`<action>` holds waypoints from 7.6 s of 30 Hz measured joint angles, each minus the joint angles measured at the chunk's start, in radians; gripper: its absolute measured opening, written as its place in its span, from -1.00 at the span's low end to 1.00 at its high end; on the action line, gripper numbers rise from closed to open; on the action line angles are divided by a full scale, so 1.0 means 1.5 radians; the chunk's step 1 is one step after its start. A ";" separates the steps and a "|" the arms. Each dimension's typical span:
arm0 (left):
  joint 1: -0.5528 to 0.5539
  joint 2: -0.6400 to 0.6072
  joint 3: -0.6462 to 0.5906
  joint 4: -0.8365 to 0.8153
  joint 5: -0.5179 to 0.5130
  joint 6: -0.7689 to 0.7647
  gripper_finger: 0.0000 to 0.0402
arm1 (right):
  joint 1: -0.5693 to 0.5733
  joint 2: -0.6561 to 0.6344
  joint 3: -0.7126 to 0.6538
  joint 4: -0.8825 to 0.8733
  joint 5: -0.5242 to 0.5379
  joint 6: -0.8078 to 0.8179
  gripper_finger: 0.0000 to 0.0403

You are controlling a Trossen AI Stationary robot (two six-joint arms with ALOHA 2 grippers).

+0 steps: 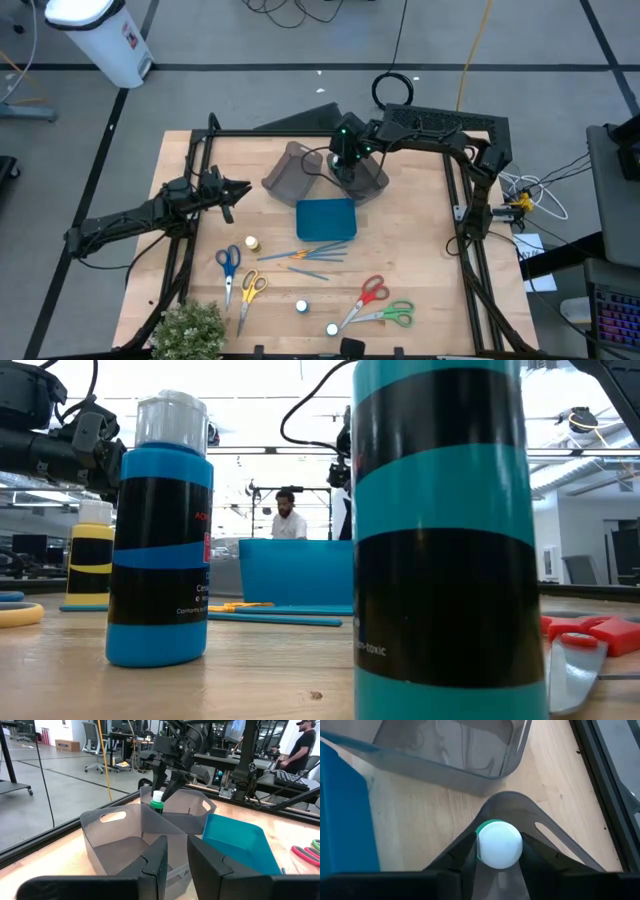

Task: Pick & Place Paint Supplies
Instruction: Put the green paint bottle into the right black bin, then put the yellow paint bottle into the right black bin

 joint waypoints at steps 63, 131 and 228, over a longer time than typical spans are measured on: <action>0.000 0.000 0.000 0.000 0.000 0.000 -0.60 | 0.075 -1.062 -0.740 0.423 0.035 0.122 0.03; -0.195 0.267 0.288 -0.059 0.070 -0.039 0.02 | 0.074 -0.938 -0.797 0.653 0.036 0.062 0.00; -0.433 0.703 0.287 0.270 -0.257 -0.036 -0.41 | 0.074 -0.930 -0.797 0.650 -0.053 0.104 0.00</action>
